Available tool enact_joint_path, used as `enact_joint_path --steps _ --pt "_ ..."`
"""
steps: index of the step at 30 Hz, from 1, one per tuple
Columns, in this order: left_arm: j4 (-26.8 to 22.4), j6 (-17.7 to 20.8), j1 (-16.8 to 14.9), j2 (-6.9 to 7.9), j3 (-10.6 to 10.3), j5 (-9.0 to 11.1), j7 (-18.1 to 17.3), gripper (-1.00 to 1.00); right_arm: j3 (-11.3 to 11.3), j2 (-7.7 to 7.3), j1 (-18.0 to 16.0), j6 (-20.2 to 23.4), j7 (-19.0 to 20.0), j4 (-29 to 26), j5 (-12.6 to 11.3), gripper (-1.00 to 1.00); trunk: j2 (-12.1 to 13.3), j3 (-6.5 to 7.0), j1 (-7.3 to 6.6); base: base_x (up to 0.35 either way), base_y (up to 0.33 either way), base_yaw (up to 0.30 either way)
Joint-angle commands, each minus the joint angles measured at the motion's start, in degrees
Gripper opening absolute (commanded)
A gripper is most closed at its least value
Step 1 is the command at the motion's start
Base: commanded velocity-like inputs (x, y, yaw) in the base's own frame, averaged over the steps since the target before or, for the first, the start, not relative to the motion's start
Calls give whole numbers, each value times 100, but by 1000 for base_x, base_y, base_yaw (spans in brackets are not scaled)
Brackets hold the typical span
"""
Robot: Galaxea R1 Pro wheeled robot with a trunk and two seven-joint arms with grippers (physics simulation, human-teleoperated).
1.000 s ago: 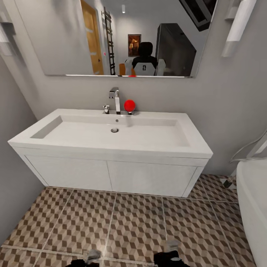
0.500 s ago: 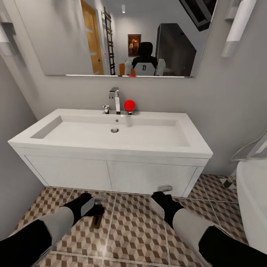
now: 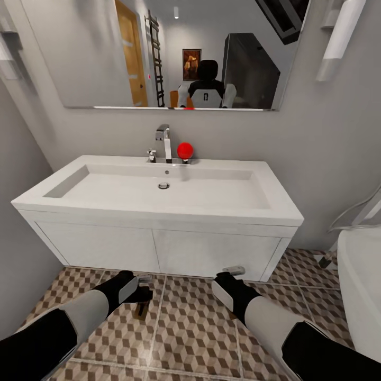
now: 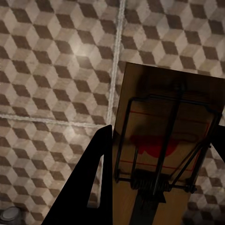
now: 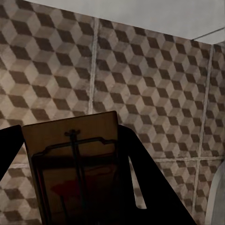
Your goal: Take the four mousetraps from the cabinet in the bathroom and place them on the bathroom floor. Make sure all four end up on the same floor surface, and ensure that at least two of them are either under or directly next to the same bathroom sink.
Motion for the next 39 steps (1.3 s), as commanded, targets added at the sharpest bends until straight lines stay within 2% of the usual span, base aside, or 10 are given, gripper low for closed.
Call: enact_joint_path --steps 1,27,39 --pt "-14 24 -2 2 -27 44 67 -100 47 -5 -5 21 -29 -8 -54 -100 -2 -5 -1 0 0 0" --pt "-41 25 -2 -4 -43 57 59 -100 47 -18 -4 70 -2 -16 -51 -100 -2 -5 -1 0 0 0" --pt "-39 15 -2 12 -21 48 59 -100 49 -12 14 70 50 -16 -54 -100 -484 -220 263 0 0 0"
